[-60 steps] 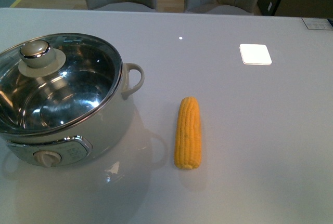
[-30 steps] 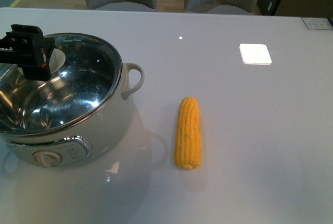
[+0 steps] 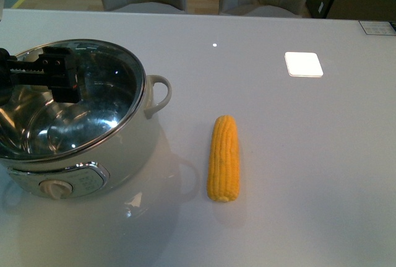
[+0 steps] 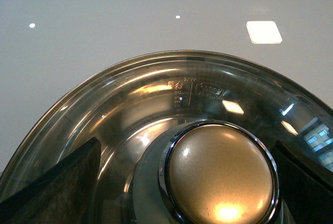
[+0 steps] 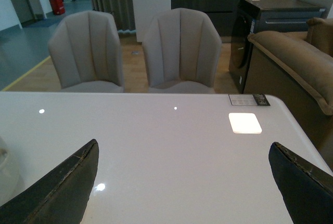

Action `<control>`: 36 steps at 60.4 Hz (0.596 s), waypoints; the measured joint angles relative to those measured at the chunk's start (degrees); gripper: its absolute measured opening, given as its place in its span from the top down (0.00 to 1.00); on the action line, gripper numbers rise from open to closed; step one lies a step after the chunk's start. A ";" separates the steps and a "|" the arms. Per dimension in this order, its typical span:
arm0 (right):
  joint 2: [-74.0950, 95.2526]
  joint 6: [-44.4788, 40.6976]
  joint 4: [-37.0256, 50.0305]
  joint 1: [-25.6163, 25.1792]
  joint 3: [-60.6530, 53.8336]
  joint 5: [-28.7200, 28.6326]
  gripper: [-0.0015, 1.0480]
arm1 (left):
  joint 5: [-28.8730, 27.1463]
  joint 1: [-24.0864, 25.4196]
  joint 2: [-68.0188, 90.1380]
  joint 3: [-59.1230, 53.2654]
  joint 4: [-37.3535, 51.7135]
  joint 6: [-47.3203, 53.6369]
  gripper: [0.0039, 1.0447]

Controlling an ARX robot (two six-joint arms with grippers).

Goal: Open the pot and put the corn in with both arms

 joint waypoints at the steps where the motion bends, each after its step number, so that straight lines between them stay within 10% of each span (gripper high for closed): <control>1: 0.00 -0.02 0.00 0.00 0.00 0.00 0.08 | -0.02 -0.02 0.02 0.00 0.02 -0.07 0.06; 11: 0.00 0.00 0.00 0.00 0.00 -0.02 0.08 | -0.61 -0.52 0.98 0.11 0.70 -0.92 0.08; 36: 0.00 0.00 0.00 0.00 0.00 -0.02 0.08 | -1.73 -1.79 1.38 0.22 1.79 -0.85 0.57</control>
